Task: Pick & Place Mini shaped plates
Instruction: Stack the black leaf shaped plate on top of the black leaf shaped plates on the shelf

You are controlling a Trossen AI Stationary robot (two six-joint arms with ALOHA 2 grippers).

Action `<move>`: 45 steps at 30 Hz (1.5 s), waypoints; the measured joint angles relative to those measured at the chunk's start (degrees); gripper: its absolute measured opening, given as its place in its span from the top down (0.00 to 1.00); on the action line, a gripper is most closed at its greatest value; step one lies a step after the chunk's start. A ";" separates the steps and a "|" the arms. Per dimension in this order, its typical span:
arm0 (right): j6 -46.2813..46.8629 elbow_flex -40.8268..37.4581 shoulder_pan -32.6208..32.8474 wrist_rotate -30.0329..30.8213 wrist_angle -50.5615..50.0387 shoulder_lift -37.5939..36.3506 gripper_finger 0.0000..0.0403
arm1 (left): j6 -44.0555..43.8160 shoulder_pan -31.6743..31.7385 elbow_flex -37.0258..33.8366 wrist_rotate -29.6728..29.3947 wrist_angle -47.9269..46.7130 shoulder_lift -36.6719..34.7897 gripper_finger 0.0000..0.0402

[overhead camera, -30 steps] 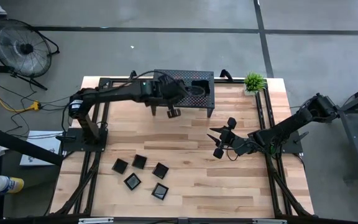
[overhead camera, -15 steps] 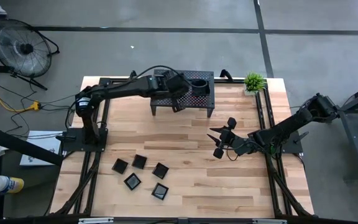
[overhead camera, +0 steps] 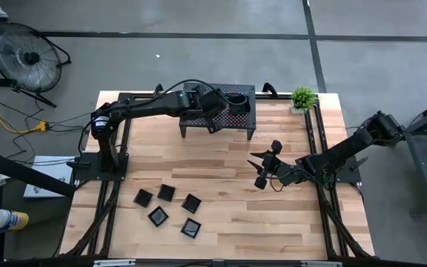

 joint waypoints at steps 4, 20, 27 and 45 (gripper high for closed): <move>0.00 0.00 -0.02 -0.01 0.00 0.00 0.68 | -1.64 -0.26 0.00 0.01 0.01 0.00 1.00; 0.60 0.00 -0.02 -0.42 -0.04 0.00 0.68 | -5.14 -0.39 0.00 -0.77 -3.16 0.00 1.00; 0.64 0.00 -0.01 -0.61 -0.04 0.00 0.68 | -4.07 -0.39 0.00 -0.10 -3.02 0.00 1.00; 0.63 0.00 -0.02 -0.61 -0.09 0.00 0.68 | -3.63 -0.31 0.00 -0.02 -2.97 0.00 0.79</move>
